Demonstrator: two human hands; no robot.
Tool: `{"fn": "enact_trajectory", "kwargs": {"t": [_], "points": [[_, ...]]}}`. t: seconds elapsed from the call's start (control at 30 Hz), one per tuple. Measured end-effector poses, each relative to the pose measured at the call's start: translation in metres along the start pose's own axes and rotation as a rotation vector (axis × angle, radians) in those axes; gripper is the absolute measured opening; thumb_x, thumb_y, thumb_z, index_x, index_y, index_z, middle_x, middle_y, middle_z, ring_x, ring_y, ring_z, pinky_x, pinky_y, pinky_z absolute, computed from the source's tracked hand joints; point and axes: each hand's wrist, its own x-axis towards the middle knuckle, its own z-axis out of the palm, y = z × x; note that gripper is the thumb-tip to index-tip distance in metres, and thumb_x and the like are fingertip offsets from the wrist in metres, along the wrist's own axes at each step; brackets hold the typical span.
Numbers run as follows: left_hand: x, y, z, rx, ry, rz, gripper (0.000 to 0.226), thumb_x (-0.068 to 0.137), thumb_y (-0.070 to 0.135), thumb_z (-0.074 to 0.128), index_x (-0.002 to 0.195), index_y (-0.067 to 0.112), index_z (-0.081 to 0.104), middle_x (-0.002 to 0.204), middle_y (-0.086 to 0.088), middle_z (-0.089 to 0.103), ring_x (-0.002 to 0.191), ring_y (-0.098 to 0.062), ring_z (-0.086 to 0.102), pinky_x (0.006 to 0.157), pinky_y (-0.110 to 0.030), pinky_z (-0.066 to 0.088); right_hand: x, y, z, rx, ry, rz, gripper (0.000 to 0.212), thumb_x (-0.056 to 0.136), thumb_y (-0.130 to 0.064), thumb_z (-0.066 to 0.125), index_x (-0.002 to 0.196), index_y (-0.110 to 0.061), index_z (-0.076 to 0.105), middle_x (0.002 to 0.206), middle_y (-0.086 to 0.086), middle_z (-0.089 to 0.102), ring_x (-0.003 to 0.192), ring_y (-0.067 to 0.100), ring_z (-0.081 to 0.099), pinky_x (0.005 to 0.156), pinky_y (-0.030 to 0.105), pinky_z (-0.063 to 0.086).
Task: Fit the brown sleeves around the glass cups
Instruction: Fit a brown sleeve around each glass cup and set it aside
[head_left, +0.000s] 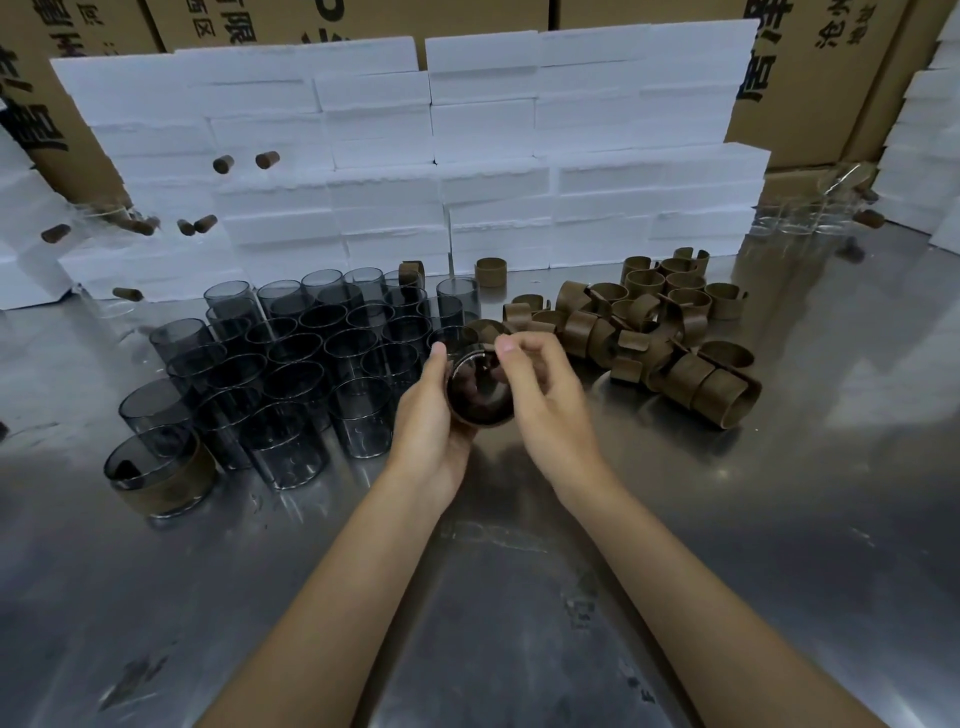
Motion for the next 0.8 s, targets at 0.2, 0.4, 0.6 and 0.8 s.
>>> {"fn": "enact_trajectory", "kwargs": {"t": [0.2,0.4,0.6,0.8], "points": [[-0.013,-0.012,0.015,0.164,-0.020,0.082,0.031,0.105,0.035,0.055,0.099,0.014,0.077,0.097,-0.010,0.080,0.090,-0.019,0.077,0.081,-0.031,0.062,0.006,-0.003,-0.008,0.601,0.179,0.559,0.024,0.091,-0.034,0.066,0.077,-0.017,0.055,0.095,0.009,0.070,0.091,0.025,0.068,0.091,0.043,0.055],[-0.018,-0.017,0.019,0.199,-0.025,0.121,0.032,0.104,0.035,0.057,0.097,0.013,0.078,0.094,-0.009,0.080,0.091,-0.021,0.077,0.079,-0.030,0.062,0.008,-0.009,-0.022,0.560,-0.090,0.688,0.028,0.088,-0.037,0.070,0.098,-0.011,0.066,0.094,0.009,0.070,0.090,0.023,0.066,0.089,0.037,0.052],[-0.021,-0.018,0.020,0.282,-0.059,0.154,0.037,0.102,0.040,0.060,0.087,0.012,0.080,0.090,-0.012,0.079,0.089,-0.025,0.077,0.087,-0.040,0.061,0.008,-0.002,-0.018,0.518,0.013,0.646,0.013,0.086,-0.025,0.076,0.077,-0.017,0.072,0.078,0.005,0.073,0.073,0.021,0.074,0.074,0.038,0.059],[-0.021,-0.016,0.020,0.309,-0.086,0.189,0.067,0.104,0.038,0.056,0.039,0.025,0.062,0.045,0.010,0.057,0.045,-0.002,0.060,0.049,-0.016,0.049,0.007,-0.003,-0.013,0.430,0.076,0.612,0.016,0.087,-0.023,0.075,0.098,-0.012,0.077,0.098,0.018,0.072,0.088,0.029,0.073,0.086,0.044,0.060]]}}
